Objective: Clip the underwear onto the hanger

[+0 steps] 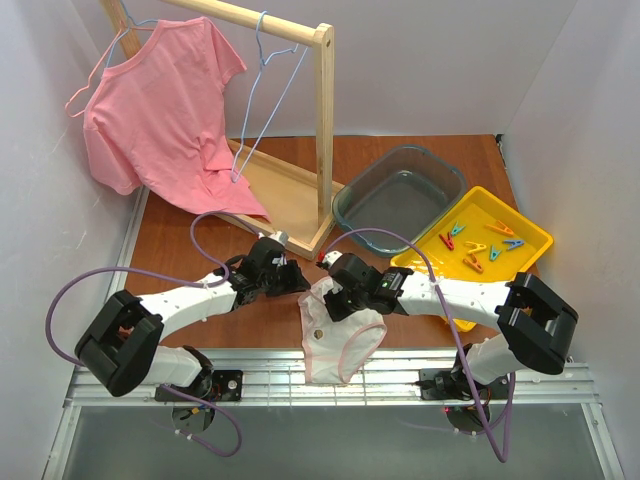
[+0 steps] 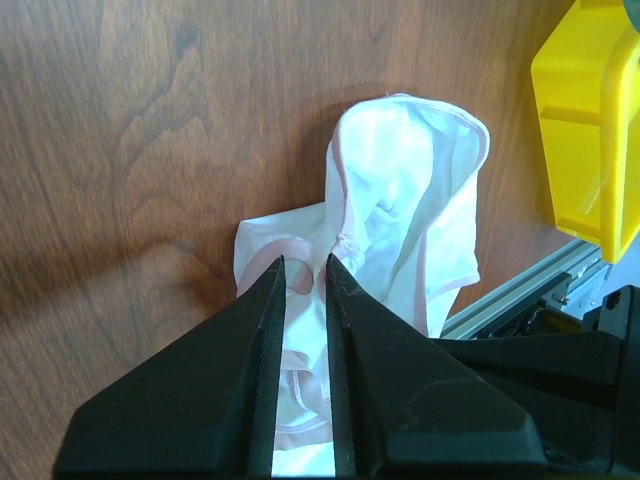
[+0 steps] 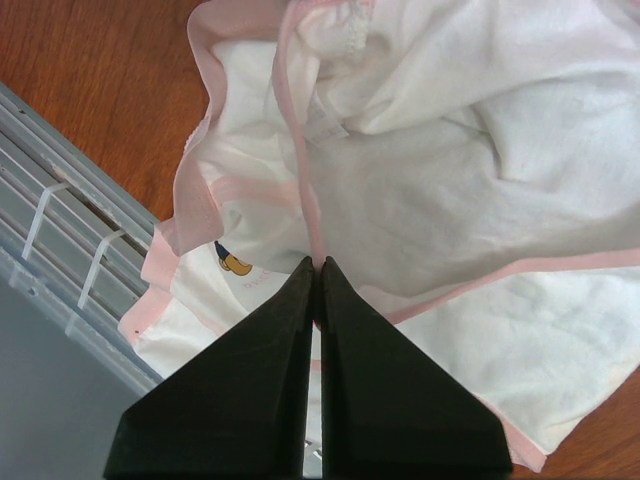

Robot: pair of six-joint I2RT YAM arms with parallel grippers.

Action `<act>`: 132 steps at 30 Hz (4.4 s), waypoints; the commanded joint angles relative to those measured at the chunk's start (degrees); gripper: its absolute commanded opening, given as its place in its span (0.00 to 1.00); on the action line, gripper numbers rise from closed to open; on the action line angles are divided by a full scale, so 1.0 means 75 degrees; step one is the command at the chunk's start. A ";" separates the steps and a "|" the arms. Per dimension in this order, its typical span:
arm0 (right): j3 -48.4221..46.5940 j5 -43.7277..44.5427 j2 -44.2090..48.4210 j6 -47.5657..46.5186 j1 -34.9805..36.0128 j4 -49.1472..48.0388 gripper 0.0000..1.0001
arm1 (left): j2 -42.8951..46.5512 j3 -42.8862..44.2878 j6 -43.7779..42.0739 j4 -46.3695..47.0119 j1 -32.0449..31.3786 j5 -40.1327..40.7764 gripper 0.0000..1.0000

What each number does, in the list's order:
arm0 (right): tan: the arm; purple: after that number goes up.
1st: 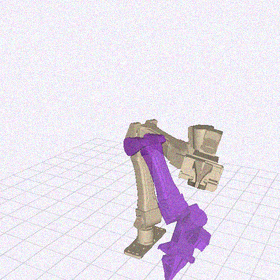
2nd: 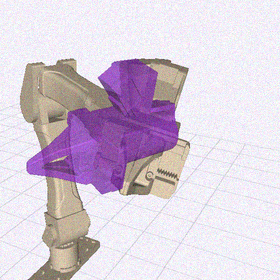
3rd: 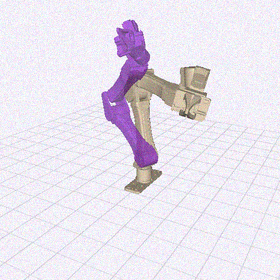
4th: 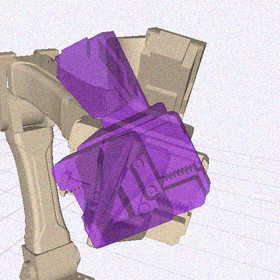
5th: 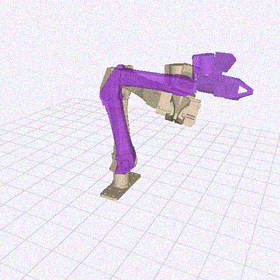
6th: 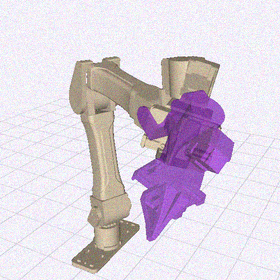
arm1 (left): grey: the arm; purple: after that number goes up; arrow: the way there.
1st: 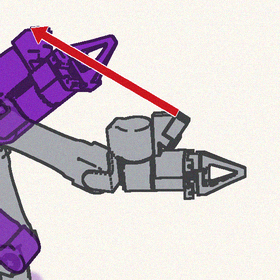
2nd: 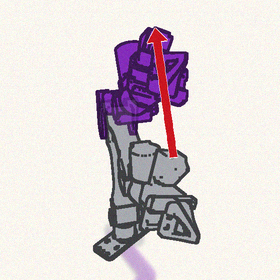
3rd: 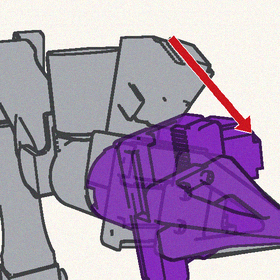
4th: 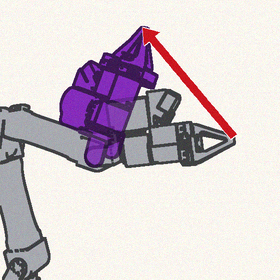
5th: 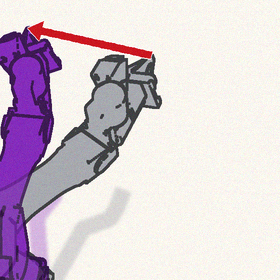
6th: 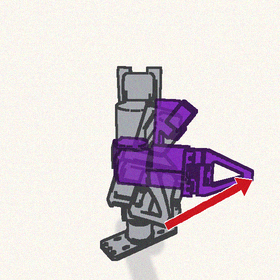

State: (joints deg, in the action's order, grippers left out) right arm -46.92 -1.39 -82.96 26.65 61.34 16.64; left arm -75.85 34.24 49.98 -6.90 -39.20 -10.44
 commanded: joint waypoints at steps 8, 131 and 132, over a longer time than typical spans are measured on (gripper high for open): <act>0.0080 0.0150 0.0151 0.0009 -0.0034 0.0124 0.01 | 0.0505 -0.0135 0.0133 -0.0018 0.0082 0.0337 0.14; 0.0794 -0.0518 0.0620 -0.1245 -0.0843 0.0382 0.01 | 0.0033 0.0697 0.1491 -0.0299 -0.0505 0.2094 0.00; 0.0783 -0.0553 0.0608 -0.1245 -0.0843 0.0382 0.01 | 0.0163 0.0488 0.1574 -0.0241 -0.0330 0.2071 0.00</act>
State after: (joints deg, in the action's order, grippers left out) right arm -41.43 -4.75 -79.22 17.78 55.24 19.53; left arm -80.38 39.59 59.68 -7.99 -44.27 1.15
